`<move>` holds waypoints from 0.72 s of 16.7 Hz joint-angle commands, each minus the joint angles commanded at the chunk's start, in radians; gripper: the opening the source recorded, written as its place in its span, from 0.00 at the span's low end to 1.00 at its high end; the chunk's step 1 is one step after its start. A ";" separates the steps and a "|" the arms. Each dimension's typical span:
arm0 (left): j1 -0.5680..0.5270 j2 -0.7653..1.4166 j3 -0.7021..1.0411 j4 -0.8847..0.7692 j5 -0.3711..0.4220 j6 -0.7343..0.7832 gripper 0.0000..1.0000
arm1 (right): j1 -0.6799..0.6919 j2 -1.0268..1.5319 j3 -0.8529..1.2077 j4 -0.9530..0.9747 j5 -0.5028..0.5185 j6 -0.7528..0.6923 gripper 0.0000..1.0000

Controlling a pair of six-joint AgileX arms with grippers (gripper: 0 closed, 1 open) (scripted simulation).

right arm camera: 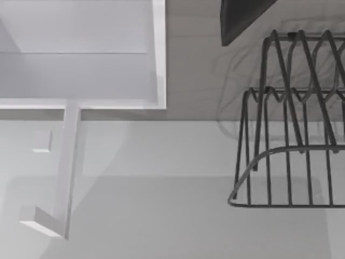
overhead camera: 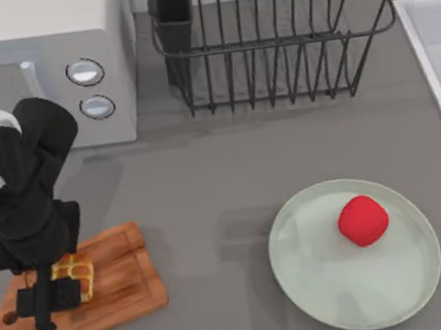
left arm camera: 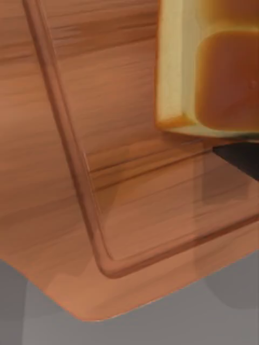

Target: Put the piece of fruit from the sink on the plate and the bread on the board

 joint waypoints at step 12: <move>0.000 0.000 0.000 0.000 0.000 0.000 1.00 | 0.000 0.000 0.000 0.000 0.000 0.000 1.00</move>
